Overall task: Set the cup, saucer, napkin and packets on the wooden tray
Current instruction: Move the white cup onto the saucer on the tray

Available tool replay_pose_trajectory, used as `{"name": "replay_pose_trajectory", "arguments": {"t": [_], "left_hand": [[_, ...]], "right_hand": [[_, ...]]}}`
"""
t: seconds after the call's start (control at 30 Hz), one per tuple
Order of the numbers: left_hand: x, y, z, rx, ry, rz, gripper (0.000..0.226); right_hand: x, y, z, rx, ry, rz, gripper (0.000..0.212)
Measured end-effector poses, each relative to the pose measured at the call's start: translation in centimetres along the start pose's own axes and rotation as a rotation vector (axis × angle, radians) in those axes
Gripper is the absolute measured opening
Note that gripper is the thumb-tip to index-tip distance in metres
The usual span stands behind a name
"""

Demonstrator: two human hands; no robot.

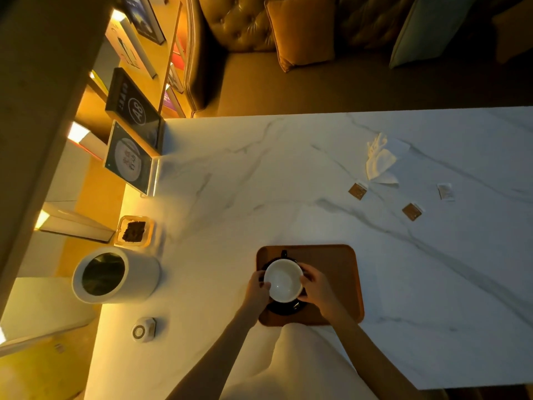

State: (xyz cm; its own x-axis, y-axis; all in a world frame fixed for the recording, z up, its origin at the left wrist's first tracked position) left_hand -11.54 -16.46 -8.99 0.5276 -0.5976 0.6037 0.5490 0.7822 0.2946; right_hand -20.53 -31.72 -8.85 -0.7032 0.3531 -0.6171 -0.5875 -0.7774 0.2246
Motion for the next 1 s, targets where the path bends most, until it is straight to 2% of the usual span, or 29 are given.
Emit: {"name": "replay_pose_trajectory", "arguments": {"t": [0.2,0.53,1.0], "left_hand": [[-2.5,-0.4,0.3,-0.009,0.073,0.003,0.037],[-2.7,-1.1,0.1,-0.029,0.051,-0.045,0.033],[-2.8,-1.9,0.3,-0.098,0.052,-0.065,0.042]], "right_hand": [[1.7,-0.2,0.7,0.004,-0.031,-0.012,0.039],[2.3,0.1,0.5,0.007,-0.061,-0.017,0.037],[4.5,0.2,1.0,-0.044,-0.189,-0.032,0.041]]}}
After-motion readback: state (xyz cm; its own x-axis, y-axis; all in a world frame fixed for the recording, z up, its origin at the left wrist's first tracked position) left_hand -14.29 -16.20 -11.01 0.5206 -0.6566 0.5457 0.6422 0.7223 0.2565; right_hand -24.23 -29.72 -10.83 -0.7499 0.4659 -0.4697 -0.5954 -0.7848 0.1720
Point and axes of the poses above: each hand's wrist, its own z-axis away from the middle knuckle, its own y-axis out of the back of the hand, x = y × z, the point moved 10 cm from there along -z, towards the middle knuckle, and after that the axes turned 9 degrees about x, right-handed, at the moved point
